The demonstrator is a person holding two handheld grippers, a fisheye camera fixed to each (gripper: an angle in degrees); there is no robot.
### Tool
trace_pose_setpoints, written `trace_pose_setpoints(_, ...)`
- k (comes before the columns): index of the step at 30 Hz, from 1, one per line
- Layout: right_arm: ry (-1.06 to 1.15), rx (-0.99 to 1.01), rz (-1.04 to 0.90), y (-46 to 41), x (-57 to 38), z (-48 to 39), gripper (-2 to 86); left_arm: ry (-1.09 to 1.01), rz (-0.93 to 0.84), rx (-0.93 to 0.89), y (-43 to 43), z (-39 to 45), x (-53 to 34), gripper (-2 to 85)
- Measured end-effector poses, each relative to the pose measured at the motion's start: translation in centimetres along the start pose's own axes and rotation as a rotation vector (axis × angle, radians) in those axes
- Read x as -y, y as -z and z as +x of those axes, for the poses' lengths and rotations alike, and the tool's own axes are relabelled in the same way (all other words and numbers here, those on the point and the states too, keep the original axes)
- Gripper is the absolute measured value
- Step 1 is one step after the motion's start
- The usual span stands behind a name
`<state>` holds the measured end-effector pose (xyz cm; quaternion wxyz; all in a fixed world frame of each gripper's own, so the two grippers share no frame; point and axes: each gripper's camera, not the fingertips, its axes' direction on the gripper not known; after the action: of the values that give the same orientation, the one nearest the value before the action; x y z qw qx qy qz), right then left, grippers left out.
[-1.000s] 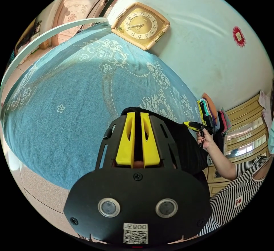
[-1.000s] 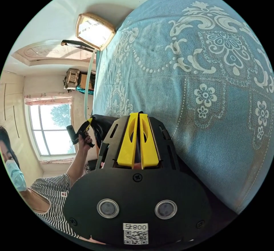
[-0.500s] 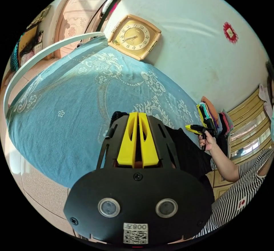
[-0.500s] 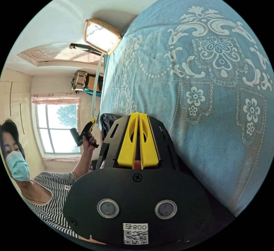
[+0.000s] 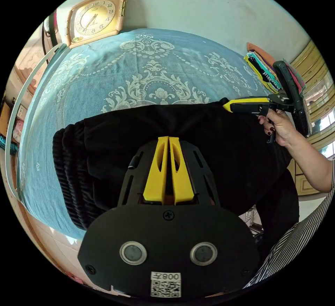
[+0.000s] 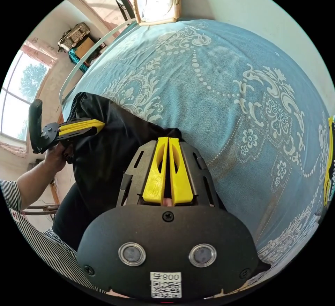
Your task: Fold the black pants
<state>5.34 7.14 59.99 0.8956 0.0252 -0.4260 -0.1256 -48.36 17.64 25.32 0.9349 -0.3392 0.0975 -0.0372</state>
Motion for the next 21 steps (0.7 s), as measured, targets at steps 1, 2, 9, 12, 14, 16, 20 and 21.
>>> trace_pose_setpoints(1, -0.012, 0.026, -0.009, 0.4, -0.4, -0.2, -0.2, 0.001, -0.004, -0.008, -0.1, 0.7, 0.5, 0.2)
trace_pose_setpoints(2, -0.023, 0.045, -0.018, 0.6, -0.5, -0.2, -0.2, 0.006, -0.007, -0.018, -0.1, 1.0, 0.7, 0.2)
trace_pose_setpoints(9, -0.116, 0.068, 0.081, 6.0, -4.3, -2.1, 0.0, 0.053, 0.074, -0.109, 2.5, 5.8, 1.1, 0.2)
trace_pose_setpoints(12, -0.111, 0.124, 0.093, 8.4, -7.7, -4.1, 0.0, 0.014, 0.053, -0.176, 2.7, 9.5, 0.4, 0.2)
trace_pose_setpoints(14, -0.098, 0.16, 0.071, 9.6, -10.6, -5.9, 0.1, -0.02, 0.023, -0.18, 2.4, 12.2, 0.0, 0.2)
trace_pose_setpoints(16, -0.085, 0.198, 0.018, 10.6, -15.2, -8.5, 0.1, -0.081, -0.052, -0.173, 1.2, 15.8, -0.1, 0.1)
trace_pose_setpoints(20, -0.041, 0.223, -0.129, 10.4, -21.0, -12.6, 0.1, -0.13, -0.071, -0.11, -0.7, 19.7, 0.2, 0.1)
trace_pose_setpoints(21, -0.014, 0.203, -0.176, 10.0, -22.5, -13.7, 0.1, -0.111, -0.083, -0.132, -0.9, 20.4, 0.8, 0.1)
